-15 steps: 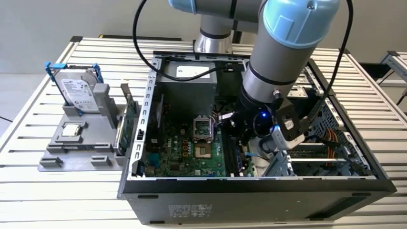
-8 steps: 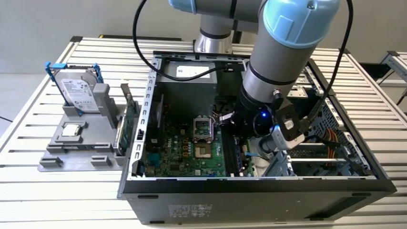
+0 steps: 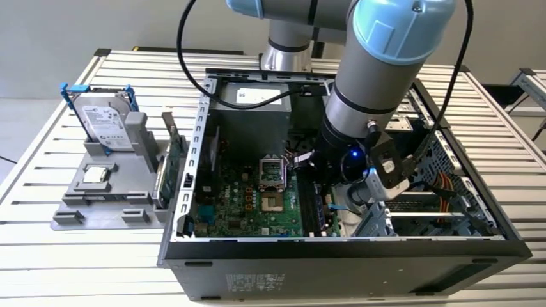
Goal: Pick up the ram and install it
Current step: 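Press down the ram until it locks into place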
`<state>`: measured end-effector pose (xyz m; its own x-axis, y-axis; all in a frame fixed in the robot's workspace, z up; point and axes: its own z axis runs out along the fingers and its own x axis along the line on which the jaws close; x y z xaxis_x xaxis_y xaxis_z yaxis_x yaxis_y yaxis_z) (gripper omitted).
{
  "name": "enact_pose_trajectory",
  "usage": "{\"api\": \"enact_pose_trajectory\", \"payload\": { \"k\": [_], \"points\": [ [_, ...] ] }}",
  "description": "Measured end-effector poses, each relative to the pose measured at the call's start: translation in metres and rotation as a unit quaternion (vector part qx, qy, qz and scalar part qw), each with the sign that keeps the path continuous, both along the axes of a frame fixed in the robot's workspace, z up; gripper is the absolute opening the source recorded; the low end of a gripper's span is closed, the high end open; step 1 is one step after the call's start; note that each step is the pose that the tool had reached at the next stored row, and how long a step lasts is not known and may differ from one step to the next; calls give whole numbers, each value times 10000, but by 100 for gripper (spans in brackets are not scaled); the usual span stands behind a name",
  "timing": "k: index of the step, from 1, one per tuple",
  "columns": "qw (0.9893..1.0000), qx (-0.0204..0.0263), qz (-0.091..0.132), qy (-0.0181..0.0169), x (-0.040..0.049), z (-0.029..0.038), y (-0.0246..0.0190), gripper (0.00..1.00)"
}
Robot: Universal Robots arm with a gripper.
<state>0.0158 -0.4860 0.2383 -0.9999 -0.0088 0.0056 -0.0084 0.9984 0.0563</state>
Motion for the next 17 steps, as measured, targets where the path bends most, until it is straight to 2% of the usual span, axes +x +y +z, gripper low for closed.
{"api": "enact_pose_trajectory", "payload": {
  "k": [15,17],
  "points": [
    [10000,4,11,22,-6,-2,1,0],
    [9999,2,145,23,-7,-1,1,0]
  ]
}}
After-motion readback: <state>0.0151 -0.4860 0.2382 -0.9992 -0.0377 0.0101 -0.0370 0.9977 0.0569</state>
